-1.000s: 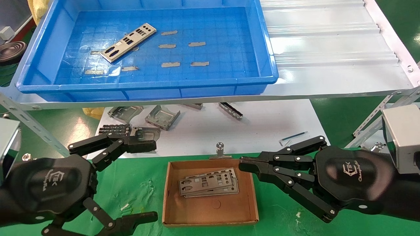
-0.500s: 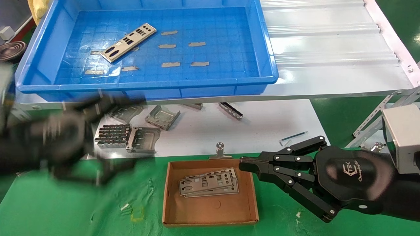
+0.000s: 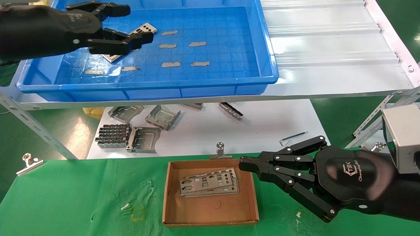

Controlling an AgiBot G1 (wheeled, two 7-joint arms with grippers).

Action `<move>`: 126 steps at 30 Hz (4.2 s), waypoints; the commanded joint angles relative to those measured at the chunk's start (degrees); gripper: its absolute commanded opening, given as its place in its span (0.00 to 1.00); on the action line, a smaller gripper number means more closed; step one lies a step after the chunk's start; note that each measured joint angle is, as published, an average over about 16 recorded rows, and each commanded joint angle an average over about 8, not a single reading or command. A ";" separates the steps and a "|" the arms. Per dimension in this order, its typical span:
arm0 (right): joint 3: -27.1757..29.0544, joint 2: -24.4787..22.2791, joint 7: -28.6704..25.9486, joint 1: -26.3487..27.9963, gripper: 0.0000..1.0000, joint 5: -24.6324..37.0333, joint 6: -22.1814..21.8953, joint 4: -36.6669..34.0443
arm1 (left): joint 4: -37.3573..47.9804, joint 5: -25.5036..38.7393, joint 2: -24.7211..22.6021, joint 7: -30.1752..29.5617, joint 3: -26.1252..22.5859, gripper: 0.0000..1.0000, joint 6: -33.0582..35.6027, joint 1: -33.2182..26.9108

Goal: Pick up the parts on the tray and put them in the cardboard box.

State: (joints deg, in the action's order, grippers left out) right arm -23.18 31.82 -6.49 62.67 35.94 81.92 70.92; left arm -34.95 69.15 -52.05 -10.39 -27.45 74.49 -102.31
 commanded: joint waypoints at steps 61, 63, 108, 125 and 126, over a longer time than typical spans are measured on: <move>0.00 0.00 0.00 0.00 1.00 0.00 0.00 0.00 | 34.61 12.65 -15.26 9.86 -6.37 0.73 -18.34 -14.84; 0.00 0.00 0.00 0.00 1.00 0.00 0.00 0.00 | 34.74 12.73 -15.34 9.72 -6.42 0.49 -18.28 -14.88; -0.01 0.00 0.00 0.00 1.00 0.00 0.00 0.00 | 34.73 12.51 -15.32 9.92 -6.26 0.00 -18.76 -15.02; -0.01 0.00 0.00 0.00 1.00 0.00 0.00 0.00 | 34.48 10.71 -14.62 10.47 -5.01 0.00 -17.17 -15.96; -0.01 0.00 0.00 0.00 1.00 0.00 0.00 0.00 | 34.55 10.61 -14.65 10.41 -4.94 0.00 -17.14 -15.92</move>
State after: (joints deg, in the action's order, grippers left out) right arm -23.19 31.82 -6.49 62.67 35.94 81.92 70.92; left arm -0.42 79.90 -66.83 0.08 -32.49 57.17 -118.10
